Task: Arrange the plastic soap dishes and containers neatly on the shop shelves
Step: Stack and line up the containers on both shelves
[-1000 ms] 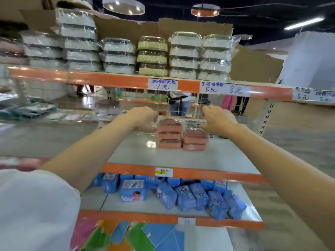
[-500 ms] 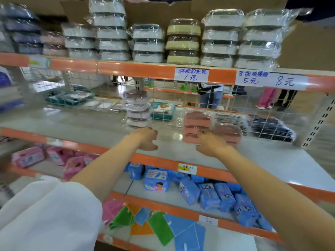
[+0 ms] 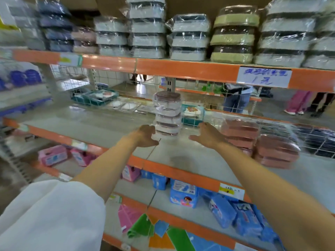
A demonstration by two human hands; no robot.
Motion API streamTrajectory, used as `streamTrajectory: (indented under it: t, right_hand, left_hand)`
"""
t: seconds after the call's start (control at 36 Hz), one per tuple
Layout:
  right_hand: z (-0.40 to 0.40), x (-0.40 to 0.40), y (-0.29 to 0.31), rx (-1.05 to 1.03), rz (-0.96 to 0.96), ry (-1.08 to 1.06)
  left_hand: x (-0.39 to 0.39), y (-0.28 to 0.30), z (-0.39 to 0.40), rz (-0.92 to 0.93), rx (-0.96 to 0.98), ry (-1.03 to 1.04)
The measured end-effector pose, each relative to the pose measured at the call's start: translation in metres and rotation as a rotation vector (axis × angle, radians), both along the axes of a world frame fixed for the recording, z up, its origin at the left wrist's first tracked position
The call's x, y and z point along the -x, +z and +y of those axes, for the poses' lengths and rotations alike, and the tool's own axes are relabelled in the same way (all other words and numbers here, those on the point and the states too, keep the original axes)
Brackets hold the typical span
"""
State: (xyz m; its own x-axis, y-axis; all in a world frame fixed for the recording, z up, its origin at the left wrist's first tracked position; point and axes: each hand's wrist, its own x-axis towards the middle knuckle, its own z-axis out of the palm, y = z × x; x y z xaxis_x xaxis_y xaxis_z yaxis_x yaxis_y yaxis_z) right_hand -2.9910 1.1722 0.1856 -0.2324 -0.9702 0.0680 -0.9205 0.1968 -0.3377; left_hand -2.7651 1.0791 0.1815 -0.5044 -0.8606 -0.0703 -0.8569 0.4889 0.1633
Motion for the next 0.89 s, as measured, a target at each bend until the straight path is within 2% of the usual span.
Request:
streamTrajectory:
  t: [0.19, 0.39, 0.5, 0.56, 0.64, 0.81, 0.89]
  right_hand:
    - [-0.089, -0.010, 0.003, 0.158, -0.234, -0.037]
    - [-0.141, -0.032, 0.022, 0.217, -0.445, -0.094]
    - [-0.200, 0.005, 0.002, 0.249, -0.534, -0.085]
    - [-0.227, 0.029, -0.013, 0.234, -0.528, -0.056]
    - [-0.221, 0.017, 0.000, 0.207, -0.496, -0.081]
    - [-0.211, 0.004, 0.018, 0.092, -0.195, -0.143]
    - [-0.211, 0.010, 0.019, 0.071, -0.171, -0.186]
  left_hand:
    - [-0.014, -0.006, -0.080, 0.188, -0.002, -0.020]
    - [-0.008, -0.018, -0.147, 0.380, 0.020, -0.063]
    - [-0.005, -0.021, -0.164, 0.497, -0.084, -0.122]
    - [-0.001, -0.022, -0.175, 0.541, -0.134, -0.140]
    - [0.007, -0.023, -0.193, 0.579, -0.113, -0.097]
    - [0.022, -0.015, -0.209, 0.551, -0.144, -0.135]
    - [0.032, -0.013, -0.209, 0.606, -0.180, -0.173]
